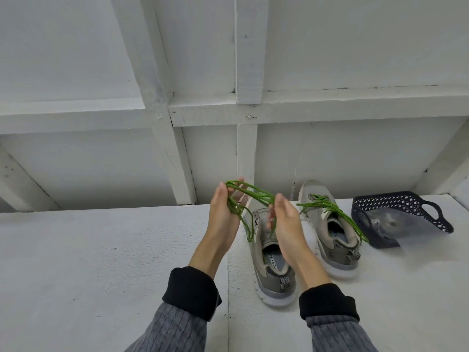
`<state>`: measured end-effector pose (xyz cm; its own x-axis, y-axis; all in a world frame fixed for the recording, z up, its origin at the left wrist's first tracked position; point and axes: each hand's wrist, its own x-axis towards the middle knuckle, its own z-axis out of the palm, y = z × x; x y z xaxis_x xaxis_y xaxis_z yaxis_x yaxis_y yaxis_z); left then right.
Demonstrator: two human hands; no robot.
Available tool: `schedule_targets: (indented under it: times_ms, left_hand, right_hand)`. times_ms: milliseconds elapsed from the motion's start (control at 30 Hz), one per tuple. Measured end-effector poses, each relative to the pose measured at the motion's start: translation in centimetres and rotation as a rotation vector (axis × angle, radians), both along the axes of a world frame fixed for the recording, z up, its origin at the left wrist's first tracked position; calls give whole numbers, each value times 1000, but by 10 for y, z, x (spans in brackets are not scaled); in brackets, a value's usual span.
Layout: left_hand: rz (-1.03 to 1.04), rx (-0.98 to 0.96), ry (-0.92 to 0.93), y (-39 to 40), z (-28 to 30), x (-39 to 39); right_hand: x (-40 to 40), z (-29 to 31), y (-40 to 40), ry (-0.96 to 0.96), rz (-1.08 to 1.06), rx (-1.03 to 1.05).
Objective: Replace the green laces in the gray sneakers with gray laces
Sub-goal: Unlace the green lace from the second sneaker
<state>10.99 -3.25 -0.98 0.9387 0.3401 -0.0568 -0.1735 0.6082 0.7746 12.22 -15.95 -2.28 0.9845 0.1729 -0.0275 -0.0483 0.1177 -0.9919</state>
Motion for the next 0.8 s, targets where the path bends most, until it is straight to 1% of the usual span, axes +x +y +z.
schedule_targets:
  times_ms: [67, 133, 200, 267, 367, 433, 500, 533, 567, 633, 700, 767, 800]
  left_hand:
    - [33, -218, -31, 0, 3, 3]
    - [47, -391, -45, 4, 5, 5]
    - [35, -474, -37, 12, 9, 5]
    - [15, -476, -31, 20, 11, 6]
    - [-15, -442, -36, 27, 15, 7]
    - [-27, -416, -35, 26, 18, 6]
    - [-21, -385, -32, 26, 20, 5]
    - [-13, -356, -25, 27, 20, 5]
    - [-1, -312, -15, 29, 19, 4]
    - [38, -175, 4, 34, 18, 2]
    - [68, -55, 25, 39, 16, 2]
    - [87, 56, 71, 43, 15, 2]
    - [91, 153, 106, 45, 15, 3]
  right_hand:
    - [-5, -6, 7, -54, 72, -94]
    - [-6, -16, 10, -123, 61, -206]
    - [-6, -23, 9, -153, 39, -270]
    - [-5, -26, 7, -190, 74, -363]
    - [-7, -18, 6, -248, 131, -498]
    - [-7, -11, 8, -203, 195, -422]
    - [-9, -4, 13, -96, 345, -279]
    - [-10, -3, 14, -78, 401, -247]
    - [-10, -3, 14, -77, 413, -246]
    - [-8, -4, 10, -66, 365, -172]
    - [-6, -2, 6, -7, 336, -90]
    - [-7, -1, 6, 21, 298, -65]
    - [-7, 0, 7, 12, 248, -73]
